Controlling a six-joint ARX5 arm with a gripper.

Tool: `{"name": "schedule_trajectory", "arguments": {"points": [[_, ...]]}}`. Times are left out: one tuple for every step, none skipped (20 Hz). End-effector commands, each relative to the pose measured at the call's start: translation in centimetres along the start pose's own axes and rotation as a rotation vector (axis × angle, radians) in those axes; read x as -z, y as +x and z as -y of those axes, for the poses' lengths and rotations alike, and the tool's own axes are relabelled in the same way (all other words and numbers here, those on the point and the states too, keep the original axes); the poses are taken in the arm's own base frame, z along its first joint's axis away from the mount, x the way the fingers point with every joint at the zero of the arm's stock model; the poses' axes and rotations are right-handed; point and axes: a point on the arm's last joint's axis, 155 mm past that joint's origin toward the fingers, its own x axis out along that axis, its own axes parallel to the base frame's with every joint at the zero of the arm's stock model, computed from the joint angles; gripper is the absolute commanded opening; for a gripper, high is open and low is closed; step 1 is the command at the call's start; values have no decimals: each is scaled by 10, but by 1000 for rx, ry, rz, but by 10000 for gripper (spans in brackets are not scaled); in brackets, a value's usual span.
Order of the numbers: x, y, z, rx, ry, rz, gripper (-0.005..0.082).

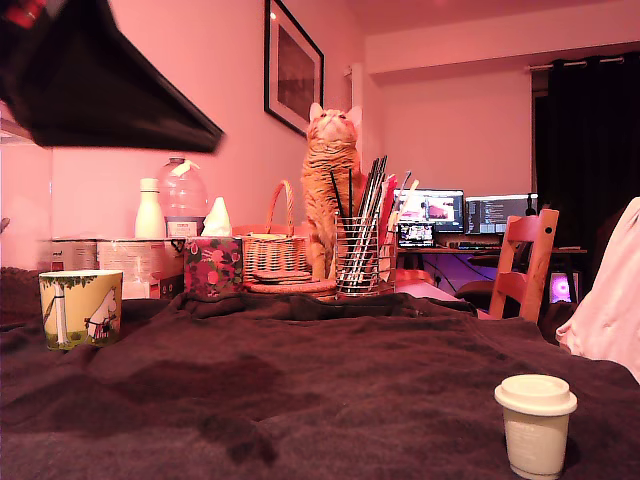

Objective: Pick up the coffee capsules on the table and drop them inside the coffee cup

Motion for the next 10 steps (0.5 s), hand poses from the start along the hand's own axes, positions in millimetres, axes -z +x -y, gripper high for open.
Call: {"name": "schedule_trajectory", "arguments": {"points": [[10, 6, 5, 22, 10, -17, -19], [10, 9, 8, 34, 19, -18, -19], [11, 12, 12, 49, 34, -20, -19], [13, 15, 16, 64, 47, -27, -19], [15, 17, 18, 73, 51, -33, -19], [17, 19, 21, 82, 62, -39, -19], [18, 20, 22, 87, 63, -45, -19], [20, 20, 24, 91, 66, -51, -19], [23, 20, 24, 94, 64, -62, -19], [24, 20, 25, 95, 61, -69, -19]]}}
